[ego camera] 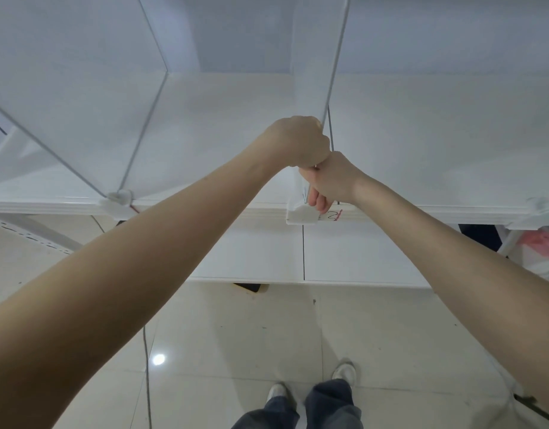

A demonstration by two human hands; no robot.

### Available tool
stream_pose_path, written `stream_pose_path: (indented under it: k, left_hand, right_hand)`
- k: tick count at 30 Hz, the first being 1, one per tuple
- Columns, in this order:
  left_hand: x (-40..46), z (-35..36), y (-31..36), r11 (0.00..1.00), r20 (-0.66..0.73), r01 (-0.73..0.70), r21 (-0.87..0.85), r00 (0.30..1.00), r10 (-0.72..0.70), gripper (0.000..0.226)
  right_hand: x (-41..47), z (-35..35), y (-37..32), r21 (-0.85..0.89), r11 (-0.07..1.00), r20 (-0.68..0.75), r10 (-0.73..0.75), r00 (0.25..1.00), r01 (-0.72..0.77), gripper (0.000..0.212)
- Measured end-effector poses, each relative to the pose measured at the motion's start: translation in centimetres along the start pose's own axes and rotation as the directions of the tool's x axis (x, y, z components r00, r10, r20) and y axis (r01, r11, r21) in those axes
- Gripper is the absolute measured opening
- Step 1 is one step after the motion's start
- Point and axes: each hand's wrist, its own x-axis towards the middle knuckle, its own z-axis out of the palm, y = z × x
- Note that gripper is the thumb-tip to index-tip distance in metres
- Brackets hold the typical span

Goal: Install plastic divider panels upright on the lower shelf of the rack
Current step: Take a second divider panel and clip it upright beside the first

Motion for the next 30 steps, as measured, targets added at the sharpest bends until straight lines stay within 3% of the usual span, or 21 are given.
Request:
stream_pose_path:
  k: [6, 9, 19, 24, 27, 30]
  left_hand:
    - [-0.3, 2.0, -0.3, 0.997, 0.048, 0.043, -0.058, 0.998, -0.04, 0.033]
    - [0.3, 2.1, -0.4, 0.999, 0.058, 0.033, -0.037, 0.998, -0.031, 0.025]
    - [0.6, 2.3, -0.7, 1.0, 0.001, 0.003, 0.022, 1.0, -0.003, 0.039]
    - [0.1, 3.2, -1.5, 0.998, -0.165, -0.036, 0.053, 0.985, 0.044, 0.045]
    - [-1.3, 5.5, -2.6, 0.996, -0.369, -0.072, 0.062, 0.925, 0.089, 0.048]
    - [-3.2, 8.3, -4.7, 0.981, -0.416, -0.181, 0.062, 0.889, 0.191, 0.045]
  right_hand:
    - [-0.3, 1.0, 0.8, -0.057, 0.995, 0.032, 0.078, 0.996, -0.076, 0.03]
    - [-0.1, 0.9, 1.0, 0.008, 0.998, 0.042, 0.056, 0.998, -0.056, 0.025]
    - [0.1, 0.5, 1.2, -0.076, 0.997, 0.052, 0.028, 0.998, -0.024, 0.036]
    - [-0.5, 1.2, 1.8, -0.148, 0.989, -0.066, -0.025, 0.998, 0.015, 0.027]
    - [-1.2, 2.0, 3.3, -0.17, 0.981, -0.221, -0.134, 0.966, 0.097, 0.056]
    - [-2.6, 3.0, 5.3, -0.163, 0.97, -0.27, -0.217, 0.938, 0.178, 0.062]
